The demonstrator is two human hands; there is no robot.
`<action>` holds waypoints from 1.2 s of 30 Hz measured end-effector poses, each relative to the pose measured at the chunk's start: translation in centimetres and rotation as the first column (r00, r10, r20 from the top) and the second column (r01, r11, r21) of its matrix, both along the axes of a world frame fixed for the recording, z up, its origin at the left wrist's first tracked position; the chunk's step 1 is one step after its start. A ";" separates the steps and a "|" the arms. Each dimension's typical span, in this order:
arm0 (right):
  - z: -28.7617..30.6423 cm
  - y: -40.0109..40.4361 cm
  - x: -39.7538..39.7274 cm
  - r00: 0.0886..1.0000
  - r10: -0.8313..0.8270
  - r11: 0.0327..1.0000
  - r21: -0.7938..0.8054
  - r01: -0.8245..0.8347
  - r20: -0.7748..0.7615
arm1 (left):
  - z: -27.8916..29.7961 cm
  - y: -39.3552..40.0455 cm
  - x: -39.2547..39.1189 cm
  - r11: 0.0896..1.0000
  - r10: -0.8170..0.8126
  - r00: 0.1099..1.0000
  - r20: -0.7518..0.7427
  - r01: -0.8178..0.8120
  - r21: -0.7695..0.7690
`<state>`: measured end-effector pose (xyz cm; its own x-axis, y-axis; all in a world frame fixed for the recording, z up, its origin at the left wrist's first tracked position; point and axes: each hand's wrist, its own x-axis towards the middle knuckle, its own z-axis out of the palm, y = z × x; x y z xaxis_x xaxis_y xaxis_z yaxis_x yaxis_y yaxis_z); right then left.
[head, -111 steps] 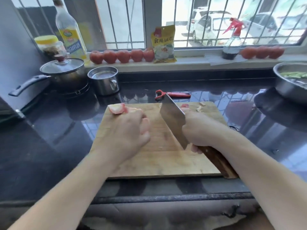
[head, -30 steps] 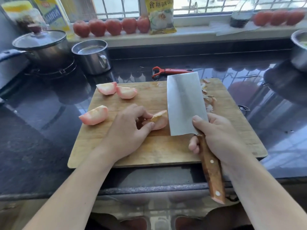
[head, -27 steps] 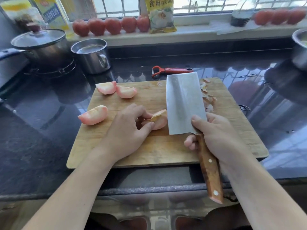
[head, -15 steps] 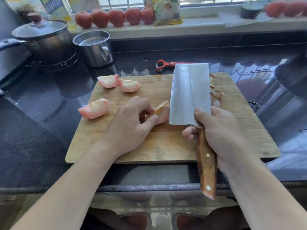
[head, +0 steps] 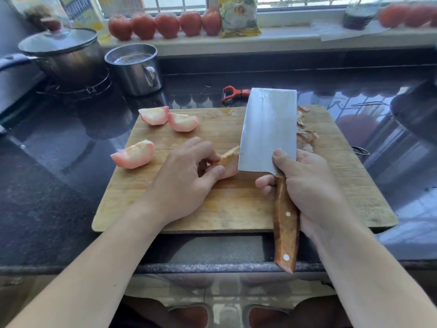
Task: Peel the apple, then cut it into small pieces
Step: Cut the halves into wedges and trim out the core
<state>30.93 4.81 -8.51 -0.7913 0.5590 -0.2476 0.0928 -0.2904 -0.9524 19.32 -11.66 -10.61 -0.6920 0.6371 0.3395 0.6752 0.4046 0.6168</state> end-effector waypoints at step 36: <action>0.6 1.8 0.3 0.983 0.140 0.982 0.107 -0.153 0.119 | 0.0 -0.2 -0.2 0.999 -0.043 0.999 -0.004 0.043 -0.008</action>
